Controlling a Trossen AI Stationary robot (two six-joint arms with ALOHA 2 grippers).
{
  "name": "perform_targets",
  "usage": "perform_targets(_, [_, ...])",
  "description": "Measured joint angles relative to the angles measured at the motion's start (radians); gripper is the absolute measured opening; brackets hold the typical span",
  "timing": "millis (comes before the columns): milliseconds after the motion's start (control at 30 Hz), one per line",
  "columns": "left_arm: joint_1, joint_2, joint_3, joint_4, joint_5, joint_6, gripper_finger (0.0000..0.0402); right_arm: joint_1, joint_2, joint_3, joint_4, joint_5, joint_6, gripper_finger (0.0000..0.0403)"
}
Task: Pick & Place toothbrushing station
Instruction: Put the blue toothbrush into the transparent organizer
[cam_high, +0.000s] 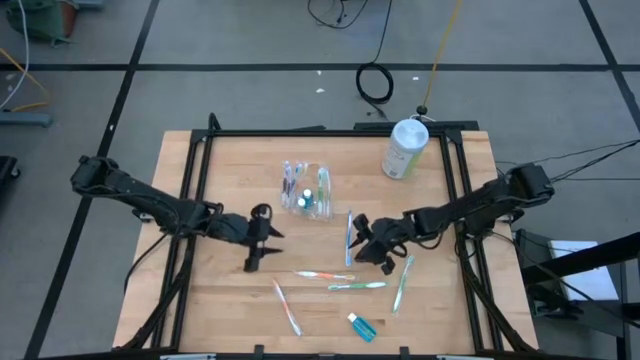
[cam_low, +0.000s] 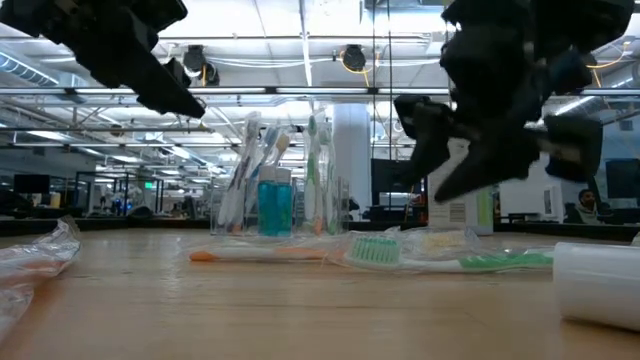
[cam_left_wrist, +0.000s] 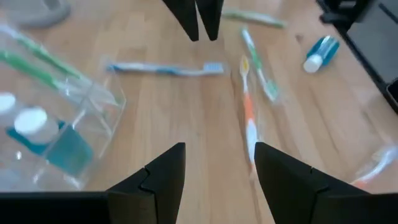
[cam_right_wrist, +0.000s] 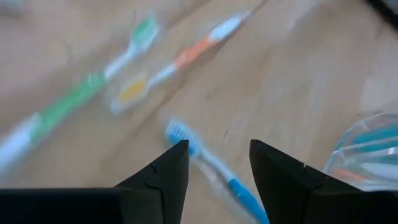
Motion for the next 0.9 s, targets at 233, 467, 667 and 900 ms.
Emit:
perform_targets(233, [-0.007,0.000,0.000,-0.027,-0.003,-0.085,0.0198,-0.051,0.052,0.000,0.007,0.035,-0.179,0.0193])
perform_targets(467, [-0.007,0.000,0.000,-0.026,-0.003,-0.111,0.0198,-0.086,0.141,0.001,0.069,-0.056,-0.230,0.0214])
perform_targets(667, [-0.007,0.000,0.000,-0.027,-0.003,-0.123,0.0198,-0.081,0.216,0.004,0.174,-0.057,-0.310,0.0214])
perform_targets(900, [-0.008,0.000,0.000,-0.027,-0.003,-0.160,0.0198,-0.079,0.253,0.005,0.190,-0.056,-0.312,0.0176])
